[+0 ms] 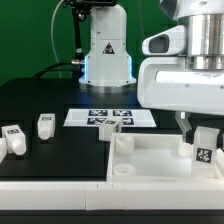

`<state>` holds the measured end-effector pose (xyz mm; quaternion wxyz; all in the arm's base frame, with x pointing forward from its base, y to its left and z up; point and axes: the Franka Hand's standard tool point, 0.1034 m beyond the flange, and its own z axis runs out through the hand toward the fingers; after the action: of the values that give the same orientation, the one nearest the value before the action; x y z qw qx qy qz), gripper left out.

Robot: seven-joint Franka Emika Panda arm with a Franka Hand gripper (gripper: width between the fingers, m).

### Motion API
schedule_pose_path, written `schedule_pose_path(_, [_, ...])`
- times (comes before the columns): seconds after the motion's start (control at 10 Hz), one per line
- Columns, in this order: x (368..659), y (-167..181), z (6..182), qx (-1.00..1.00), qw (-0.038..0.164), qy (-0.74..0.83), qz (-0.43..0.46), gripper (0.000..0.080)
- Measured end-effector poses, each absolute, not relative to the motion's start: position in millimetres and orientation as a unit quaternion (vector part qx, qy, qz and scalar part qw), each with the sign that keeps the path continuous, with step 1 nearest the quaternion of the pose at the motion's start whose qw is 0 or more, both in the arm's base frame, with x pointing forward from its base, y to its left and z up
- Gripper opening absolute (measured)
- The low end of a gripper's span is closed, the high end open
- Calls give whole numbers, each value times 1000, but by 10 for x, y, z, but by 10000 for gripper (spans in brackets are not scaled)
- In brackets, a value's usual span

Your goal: Assemble square table

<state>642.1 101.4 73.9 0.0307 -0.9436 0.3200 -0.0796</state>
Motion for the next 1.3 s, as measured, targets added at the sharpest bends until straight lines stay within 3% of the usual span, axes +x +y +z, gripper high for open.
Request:
schedule_pose_path(0.4, [6422, 1011, 740, -944, 31, 320, -80, 322])
schedule_pose_path(0.5, [6421, 1011, 738, -943, 31, 320, -80, 381])
schedule_pose_path(0.6, [6421, 1010, 737, -943, 31, 320, -80, 519])
schedule_pose_path(0.7, [6434, 998, 766, -945, 33, 317, -79, 519])
schedule_pose_path(0.8, [6455, 958, 917, -946, 42, 312, -78, 622])
schedule_pose_path(1.0, [6426, 902, 1203, -947, 60, 306, -76, 641])
schedule_pose_path(1.3, [6411, 896, 1142, -948, 57, 305, -74, 648])
